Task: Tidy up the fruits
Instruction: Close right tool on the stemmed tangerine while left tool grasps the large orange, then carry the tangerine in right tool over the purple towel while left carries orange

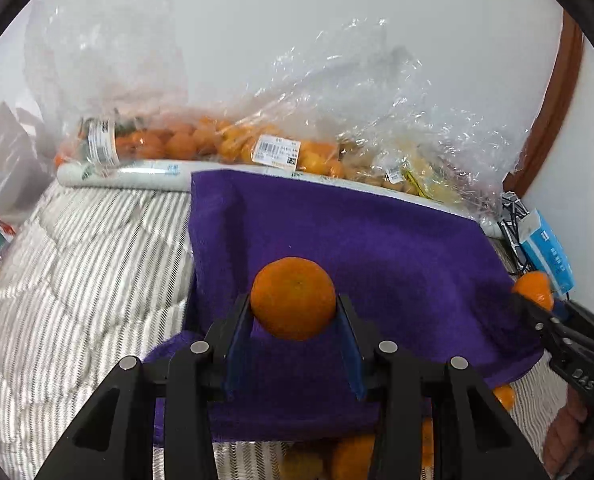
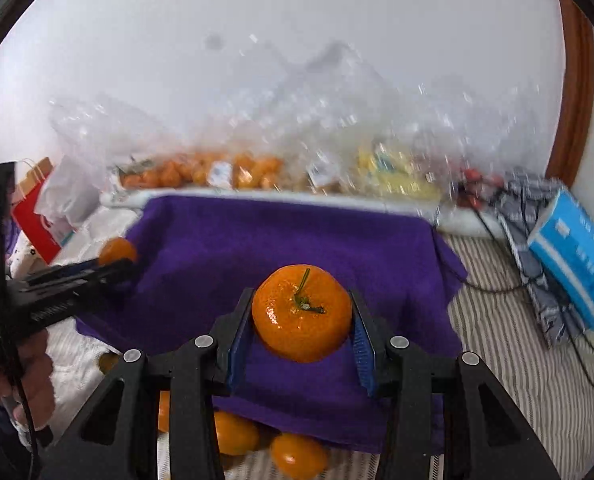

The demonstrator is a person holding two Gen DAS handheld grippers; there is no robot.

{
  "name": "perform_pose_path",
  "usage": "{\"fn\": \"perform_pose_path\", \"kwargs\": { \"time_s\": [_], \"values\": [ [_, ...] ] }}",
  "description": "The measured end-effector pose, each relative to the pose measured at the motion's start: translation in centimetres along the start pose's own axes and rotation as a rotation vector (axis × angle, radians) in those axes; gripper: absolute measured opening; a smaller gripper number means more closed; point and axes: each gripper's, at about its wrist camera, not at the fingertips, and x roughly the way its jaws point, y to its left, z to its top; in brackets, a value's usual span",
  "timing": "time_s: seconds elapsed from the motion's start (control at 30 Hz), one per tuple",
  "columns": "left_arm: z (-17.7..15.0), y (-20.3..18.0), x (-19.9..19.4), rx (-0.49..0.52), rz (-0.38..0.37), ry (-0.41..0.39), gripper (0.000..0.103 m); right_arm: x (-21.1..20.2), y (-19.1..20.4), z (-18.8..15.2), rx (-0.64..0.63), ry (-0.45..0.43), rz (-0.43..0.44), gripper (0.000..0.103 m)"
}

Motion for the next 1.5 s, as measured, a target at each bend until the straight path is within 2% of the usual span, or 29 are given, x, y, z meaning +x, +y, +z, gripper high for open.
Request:
{"fn": "perform_pose_path", "kwargs": {
  "time_s": [0.13, 0.33, 0.53, 0.83, 1.5],
  "values": [
    [-0.3, -0.3, 0.1, -0.013, -0.039, 0.006, 0.039, 0.9, -1.1, -0.5, 0.028, 0.018, -0.025, 0.044],
    [-0.9, -0.4, 0.0, -0.013, -0.018, -0.032, 0.039, 1.1, -2.1, -0.7, 0.057, 0.005, -0.040, 0.044],
    [-1.1, -0.4, 0.7, -0.005, 0.015, -0.022, 0.039, 2.2, -2.7, -1.0, 0.090, 0.040, -0.039, 0.044],
    [-1.8, -1.0, 1.5, 0.001, 0.040, -0.001, 0.039, 2.5, -2.3, -1.4, 0.063, 0.049, -0.043, 0.044],
    [-2.1, -1.3, 1.9, 0.037, 0.062, 0.018, 0.039, 3.4, -1.9, -1.7, 0.045, 0.085, -0.049, 0.044]
  ]
}}
